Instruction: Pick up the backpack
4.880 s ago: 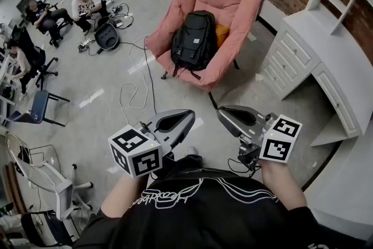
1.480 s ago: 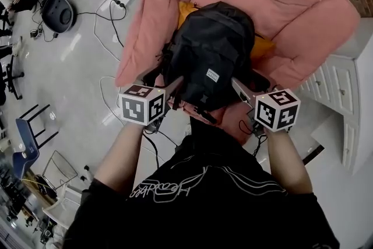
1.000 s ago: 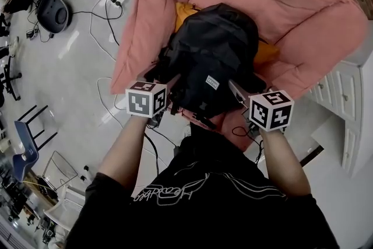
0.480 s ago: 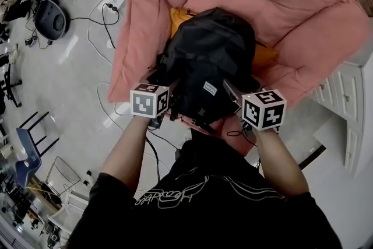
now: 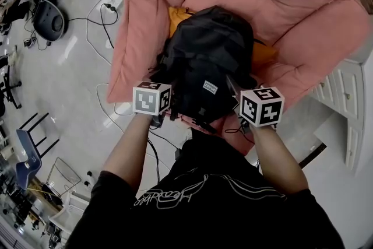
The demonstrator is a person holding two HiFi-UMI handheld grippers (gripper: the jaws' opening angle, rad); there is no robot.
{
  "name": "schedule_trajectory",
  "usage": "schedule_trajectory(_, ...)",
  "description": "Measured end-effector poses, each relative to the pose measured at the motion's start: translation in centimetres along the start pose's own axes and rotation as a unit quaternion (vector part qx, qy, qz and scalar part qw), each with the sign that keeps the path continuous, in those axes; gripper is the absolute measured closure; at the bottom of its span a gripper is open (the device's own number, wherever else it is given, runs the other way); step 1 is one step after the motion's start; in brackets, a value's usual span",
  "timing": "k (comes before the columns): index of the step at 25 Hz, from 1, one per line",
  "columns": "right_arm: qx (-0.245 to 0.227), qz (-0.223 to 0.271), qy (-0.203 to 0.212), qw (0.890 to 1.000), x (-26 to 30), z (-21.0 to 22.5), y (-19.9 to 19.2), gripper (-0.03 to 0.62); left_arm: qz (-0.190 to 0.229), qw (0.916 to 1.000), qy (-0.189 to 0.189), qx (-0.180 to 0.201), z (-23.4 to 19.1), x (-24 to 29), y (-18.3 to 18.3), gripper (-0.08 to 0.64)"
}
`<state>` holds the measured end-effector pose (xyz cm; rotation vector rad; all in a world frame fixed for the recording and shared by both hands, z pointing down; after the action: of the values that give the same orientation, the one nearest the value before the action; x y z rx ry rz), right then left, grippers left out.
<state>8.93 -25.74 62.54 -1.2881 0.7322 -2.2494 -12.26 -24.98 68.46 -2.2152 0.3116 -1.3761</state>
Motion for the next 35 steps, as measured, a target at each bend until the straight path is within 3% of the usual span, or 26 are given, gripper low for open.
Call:
schedule_trajectory(10, 0.015, 0.018, 0.010, 1.000, -1.1, -0.9, -0.1, 0.531, 0.014, 0.9998, 0.004, -0.016, 1.0, -1.2, -0.5, 0.386)
schedule_trajectory(24, 0.006, 0.062, 0.014, 0.998, -5.4, -3.4, -1.2, 0.540, 0.032, 0.9994, -0.007, -0.013, 3.3, -5.2, -1.7, 0.436)
schedule_trajectory(35, -0.031, 0.102, 0.051, 0.993, -10.5, -7.9, -1.9, 0.546, 0.062, 0.9980, 0.001, -0.016, 4.9, -10.5, -3.5, 0.462)
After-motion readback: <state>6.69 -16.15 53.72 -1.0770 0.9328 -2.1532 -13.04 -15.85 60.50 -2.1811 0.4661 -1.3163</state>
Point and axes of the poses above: the fingertips, and each gripper's own axes: x forward along the fingers, z to its right, y out of its top, the point moved 2 cm from there along -x, backward along the fingers, and after that the axes turned 14 degrees about z, right-handed, at the moved point
